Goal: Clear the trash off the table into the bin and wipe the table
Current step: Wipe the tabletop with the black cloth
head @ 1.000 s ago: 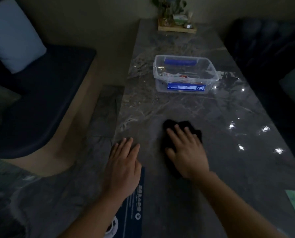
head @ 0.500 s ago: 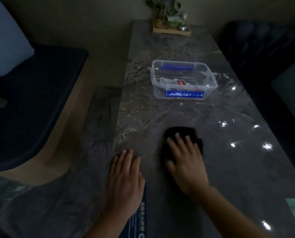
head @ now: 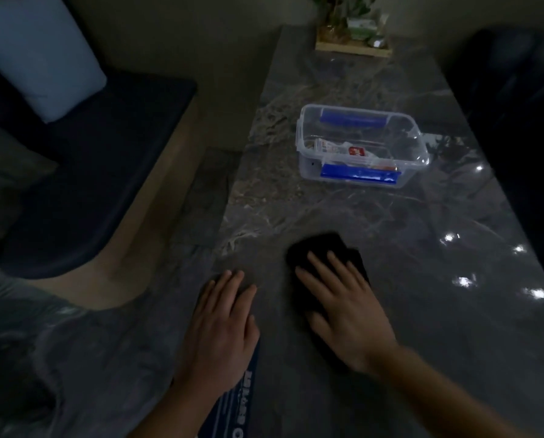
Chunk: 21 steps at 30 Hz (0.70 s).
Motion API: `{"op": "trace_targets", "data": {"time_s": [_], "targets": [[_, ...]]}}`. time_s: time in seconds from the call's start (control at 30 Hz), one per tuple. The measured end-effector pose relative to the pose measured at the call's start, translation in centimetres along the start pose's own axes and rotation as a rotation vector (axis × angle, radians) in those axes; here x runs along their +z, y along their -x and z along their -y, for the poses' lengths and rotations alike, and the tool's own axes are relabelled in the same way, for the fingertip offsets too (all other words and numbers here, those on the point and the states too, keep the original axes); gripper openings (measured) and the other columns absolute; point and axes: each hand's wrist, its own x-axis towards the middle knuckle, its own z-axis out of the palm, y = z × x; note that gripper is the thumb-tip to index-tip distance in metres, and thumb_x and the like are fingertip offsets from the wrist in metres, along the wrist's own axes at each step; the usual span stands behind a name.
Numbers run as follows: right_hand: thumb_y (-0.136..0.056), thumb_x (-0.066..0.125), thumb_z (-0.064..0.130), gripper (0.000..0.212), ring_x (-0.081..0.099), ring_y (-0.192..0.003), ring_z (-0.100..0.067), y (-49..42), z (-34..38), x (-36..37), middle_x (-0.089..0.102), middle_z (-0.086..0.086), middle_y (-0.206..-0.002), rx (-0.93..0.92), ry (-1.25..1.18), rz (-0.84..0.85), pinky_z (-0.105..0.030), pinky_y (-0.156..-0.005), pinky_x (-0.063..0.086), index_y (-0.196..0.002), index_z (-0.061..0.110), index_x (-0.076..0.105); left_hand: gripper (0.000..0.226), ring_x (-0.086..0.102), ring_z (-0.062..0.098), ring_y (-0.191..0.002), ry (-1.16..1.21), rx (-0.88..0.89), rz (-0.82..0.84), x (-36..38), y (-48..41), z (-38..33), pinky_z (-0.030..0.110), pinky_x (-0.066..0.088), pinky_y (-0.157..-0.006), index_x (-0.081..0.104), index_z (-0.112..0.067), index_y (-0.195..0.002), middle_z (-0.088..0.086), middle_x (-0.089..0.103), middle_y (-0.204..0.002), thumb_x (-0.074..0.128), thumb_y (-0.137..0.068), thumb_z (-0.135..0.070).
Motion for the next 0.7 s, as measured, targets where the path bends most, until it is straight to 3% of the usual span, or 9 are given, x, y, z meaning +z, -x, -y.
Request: {"op": "trace_targets", "data": {"time_s": [0.1, 0.23, 0.3, 0.43, 0.53, 0.7], "targets": [[-0.095, 0.042, 0.058, 0.073, 0.005, -0.158, -0.024, 3.3, -1.6, 0.2, 0.013, 0.007, -0.171, -0.071, 0.003, 0.033, -0.041, -0.126, 0.002, -0.161, 0.041, 0.017, 0.044, 0.031, 0.025, -0.145, 0.002, -0.011, -0.013, 0.3, 0.0, -0.1, 0.047, 0.026, -0.119, 0.05, -0.017, -0.135, 0.007, 0.042, -0.152, 0.038, -0.095, -0.029], [-0.101, 0.03, 0.062, 0.069, -0.01, -0.156, -0.025, -7.0, -1.6, -2.2, -0.003, 0.006, -0.172, 0.199, -0.06, 0.084, -0.047, -0.126, -0.005, -0.161, 0.041, 0.004, 0.043, 0.03, 0.025, -0.146, -0.008, -0.002, -0.034, 0.2, 0.0, -0.2, 0.045, 0.024, -0.12, 0.048, -0.017, -0.136, 0.007, 0.04, -0.153, 0.037, -0.095, -0.029], [-0.102, 0.032, 0.061, 0.07, -0.011, -0.156, -0.028, -9.8, -0.2, -2.2, -0.006, 0.004, -0.172, 0.226, -0.076, 0.103, -0.05, -0.126, -0.005, -0.162, 0.039, 0.003, 0.043, 0.032, 0.025, -0.145, -0.01, -0.004, -0.047, 0.3, 0.1, -0.3, 0.045, 0.024, -0.12, 0.05, -0.016, -0.135, 0.008, 0.042, -0.152, 0.038, -0.095, -0.028], [-0.094, 0.041, 0.061, 0.076, -0.001, -0.158, -0.029, -0.8, 2.9, 0.7, 0.007, 0.003, -0.172, -0.127, -0.018, 0.017, -0.048, -0.125, 0.0, -0.162, 0.04, 0.013, 0.043, 0.035, 0.027, -0.143, -0.004, -0.022, -0.059, 0.1, 0.3, -0.4, 0.047, 0.029, -0.118, 0.053, -0.014, -0.133, 0.011, 0.044, -0.151, 0.038, -0.095, -0.029], [-0.092, 0.046, 0.062, 0.078, 0.006, -0.158, -0.027, 3.4, 0.6, 0.8, 0.011, 0.004, -0.171, -0.217, 0.01, 0.063, -0.045, -0.125, 0.004, -0.161, 0.042, 0.016, 0.043, 0.04, 0.03, -0.14, 0.01, -0.054, -0.068, 0.2, 0.4, -0.5, 0.05, 0.036, -0.113, 0.055, -0.014, -0.132, 0.012, 0.048, -0.147, 0.042, -0.094, -0.029], [-0.101, 0.03, 0.062, 0.071, -0.01, -0.156, -0.029, -7.8, 0.7, -1.9, -0.007, 0.005, -0.171, 0.227, -0.052, 0.076, -0.048, -0.126, -0.005, -0.162, 0.04, 0.001, 0.043, 0.044, 0.03, -0.133, 0.014, -0.101, -0.06, -0.3, 0.6, -0.6, 0.049, 0.047, -0.1, 0.055, -0.014, -0.13, 0.012, 0.049, -0.142, 0.041, -0.094, -0.032]]}}
